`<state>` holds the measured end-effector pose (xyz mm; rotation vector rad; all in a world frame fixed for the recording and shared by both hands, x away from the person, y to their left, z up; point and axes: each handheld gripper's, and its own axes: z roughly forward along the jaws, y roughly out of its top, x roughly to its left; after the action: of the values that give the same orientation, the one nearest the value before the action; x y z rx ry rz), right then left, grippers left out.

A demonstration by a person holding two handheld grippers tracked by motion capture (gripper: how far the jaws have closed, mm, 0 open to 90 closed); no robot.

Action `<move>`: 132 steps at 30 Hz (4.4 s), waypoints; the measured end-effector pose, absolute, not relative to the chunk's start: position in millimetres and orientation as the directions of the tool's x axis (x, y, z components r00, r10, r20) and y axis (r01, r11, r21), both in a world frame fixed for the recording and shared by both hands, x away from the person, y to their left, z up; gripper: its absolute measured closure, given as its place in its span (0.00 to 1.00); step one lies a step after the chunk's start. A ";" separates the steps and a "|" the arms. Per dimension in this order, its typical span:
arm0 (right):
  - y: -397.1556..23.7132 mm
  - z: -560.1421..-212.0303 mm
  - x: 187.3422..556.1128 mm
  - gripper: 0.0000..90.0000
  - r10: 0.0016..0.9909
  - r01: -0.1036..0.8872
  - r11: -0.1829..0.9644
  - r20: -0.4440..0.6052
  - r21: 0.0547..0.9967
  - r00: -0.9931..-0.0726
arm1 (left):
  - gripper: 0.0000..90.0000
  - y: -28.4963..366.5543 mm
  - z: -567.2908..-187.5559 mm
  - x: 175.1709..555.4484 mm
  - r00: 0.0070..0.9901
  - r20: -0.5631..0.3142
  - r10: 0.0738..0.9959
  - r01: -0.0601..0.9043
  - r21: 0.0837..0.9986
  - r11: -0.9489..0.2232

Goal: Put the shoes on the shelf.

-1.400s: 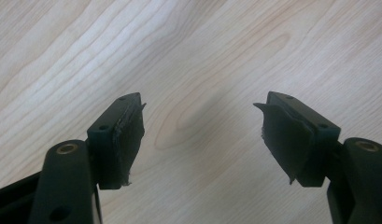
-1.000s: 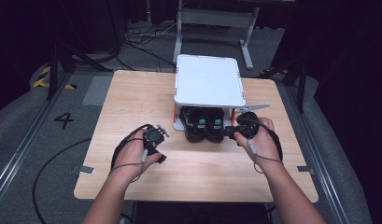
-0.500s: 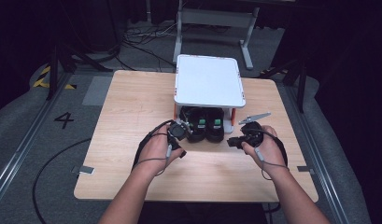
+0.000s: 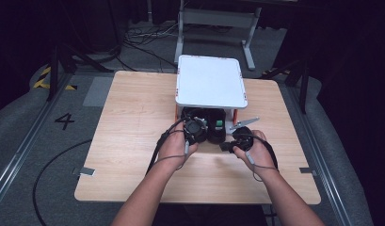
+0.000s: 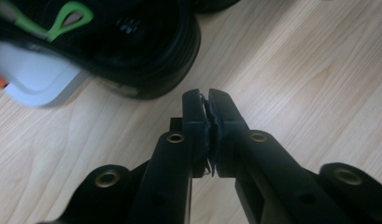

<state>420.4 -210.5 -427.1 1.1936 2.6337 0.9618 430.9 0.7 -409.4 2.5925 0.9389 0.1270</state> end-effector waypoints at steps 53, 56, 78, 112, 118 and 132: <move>-186.3 -450.1 480.0 1.00 0.731 0.546 0.519 -0.011 0.658 -0.682 | 0.93 -7.2 -432.7 481.6 0.681 0.091 0.726 0.633 0.425 -0.647; -186.5 -447.5 475.0 0.94 0.729 0.546 0.519 -0.007 0.657 -0.684 | 0.86 -5.9 -430.5 477.8 0.688 0.086 0.720 0.628 0.427 -0.651; -268.0 -381.0 405.6 0.48 0.711 0.458 0.461 -0.008 0.760 -0.703 | 0.32 85.0 -364.1 393.1 0.695 0.061 0.716 0.548 0.600 -0.583; -406.0 -448.9 396.3 0.31 0.866 0.602 0.332 0.019 0.726 -0.500 | 0.21 233.3 -439.9 381.1 0.414 0.115 0.903 0.710 0.580 -0.399; -401.1 -460.9 403.1 0.27 0.887 0.599 0.341 -0.038 0.725 -0.459 | 0.19 233.1 -455.7 387.4 0.392 0.052 0.919 0.696 0.636 -0.333; -391.3 -478.7 416.0 0.16 0.863 0.619 0.400 -0.050 0.676 -0.503 | 0.16 236.7 -477.8 395.4 0.475 0.032 0.879 0.653 0.656 -0.377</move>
<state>416.0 -391.3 -478.7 1.2747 2.2687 0.8476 395.4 236.7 -477.8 2.1496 1.2640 0.5121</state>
